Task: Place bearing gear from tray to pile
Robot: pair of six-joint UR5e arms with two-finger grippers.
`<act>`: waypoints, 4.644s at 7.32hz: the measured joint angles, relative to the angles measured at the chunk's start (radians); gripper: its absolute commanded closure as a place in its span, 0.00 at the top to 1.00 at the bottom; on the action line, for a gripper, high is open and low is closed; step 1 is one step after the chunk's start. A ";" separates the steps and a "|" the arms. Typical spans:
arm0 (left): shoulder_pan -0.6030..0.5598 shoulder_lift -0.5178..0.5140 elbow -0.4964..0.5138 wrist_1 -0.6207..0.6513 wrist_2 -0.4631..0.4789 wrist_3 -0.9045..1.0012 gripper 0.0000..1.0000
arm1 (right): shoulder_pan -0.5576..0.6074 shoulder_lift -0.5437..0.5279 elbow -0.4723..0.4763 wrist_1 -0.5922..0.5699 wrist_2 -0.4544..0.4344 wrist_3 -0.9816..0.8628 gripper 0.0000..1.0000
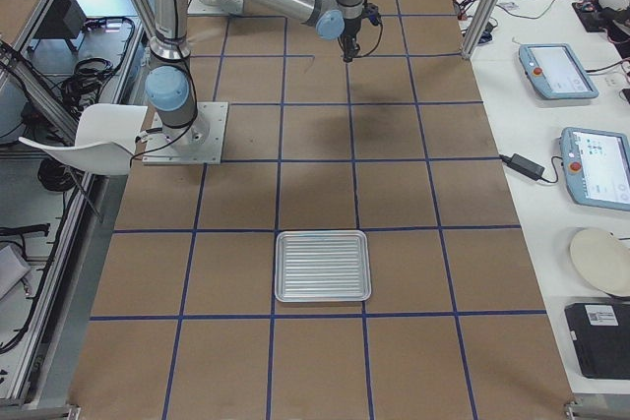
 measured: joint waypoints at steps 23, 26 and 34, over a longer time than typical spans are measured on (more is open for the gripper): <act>-0.833 0.033 0.171 -0.203 -0.145 -0.921 1.00 | -0.247 -0.330 -0.277 0.629 -0.030 0.063 1.00; -0.911 0.007 0.118 -0.130 -0.153 -1.037 1.00 | -0.250 -0.333 -0.273 0.634 -0.033 0.063 1.00; -0.962 -0.073 0.091 -0.049 -0.180 -1.173 0.71 | -0.277 -0.348 -0.274 0.637 0.005 0.050 1.00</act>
